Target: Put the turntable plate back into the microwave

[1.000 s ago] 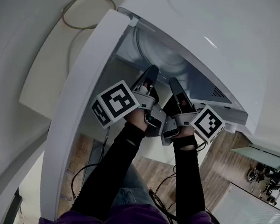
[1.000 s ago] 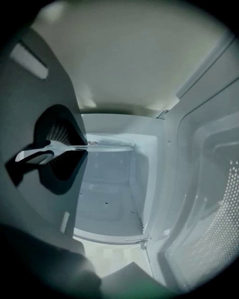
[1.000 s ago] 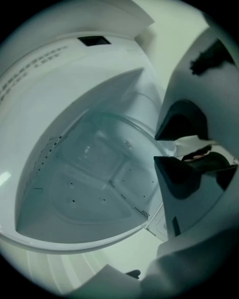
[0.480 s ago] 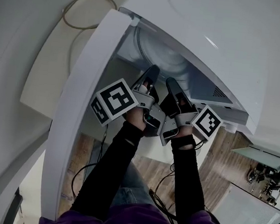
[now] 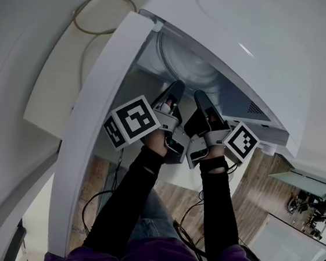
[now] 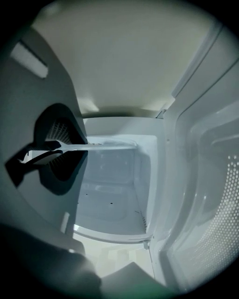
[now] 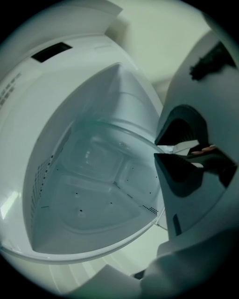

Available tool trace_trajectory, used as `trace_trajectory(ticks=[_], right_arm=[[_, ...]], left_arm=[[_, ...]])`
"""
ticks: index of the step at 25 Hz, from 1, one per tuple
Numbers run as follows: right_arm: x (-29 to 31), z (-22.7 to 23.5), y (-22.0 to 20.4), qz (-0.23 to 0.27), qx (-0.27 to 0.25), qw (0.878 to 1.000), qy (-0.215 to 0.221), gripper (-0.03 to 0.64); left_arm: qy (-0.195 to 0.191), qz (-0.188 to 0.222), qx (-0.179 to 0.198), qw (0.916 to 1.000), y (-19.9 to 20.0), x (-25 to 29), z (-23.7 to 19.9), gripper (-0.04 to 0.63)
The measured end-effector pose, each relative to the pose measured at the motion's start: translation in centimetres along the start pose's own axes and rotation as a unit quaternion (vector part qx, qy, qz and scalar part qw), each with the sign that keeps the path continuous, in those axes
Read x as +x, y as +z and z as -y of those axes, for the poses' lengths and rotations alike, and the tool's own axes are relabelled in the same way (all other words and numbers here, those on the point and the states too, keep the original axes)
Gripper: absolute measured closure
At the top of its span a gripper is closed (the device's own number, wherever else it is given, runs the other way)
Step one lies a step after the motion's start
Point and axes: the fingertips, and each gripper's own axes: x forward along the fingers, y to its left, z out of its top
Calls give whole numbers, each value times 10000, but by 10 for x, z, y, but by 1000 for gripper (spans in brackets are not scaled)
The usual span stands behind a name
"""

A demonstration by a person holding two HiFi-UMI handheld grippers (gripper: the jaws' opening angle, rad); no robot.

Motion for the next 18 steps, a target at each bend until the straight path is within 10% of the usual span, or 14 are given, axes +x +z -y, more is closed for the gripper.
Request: trace_trajectory(ticks=[18], right_arm=[[-12,-5,-7,-208,-178,9996,-113,557]], left_arm=[[292,-434,582,9969,-29,-37,-14,592]])
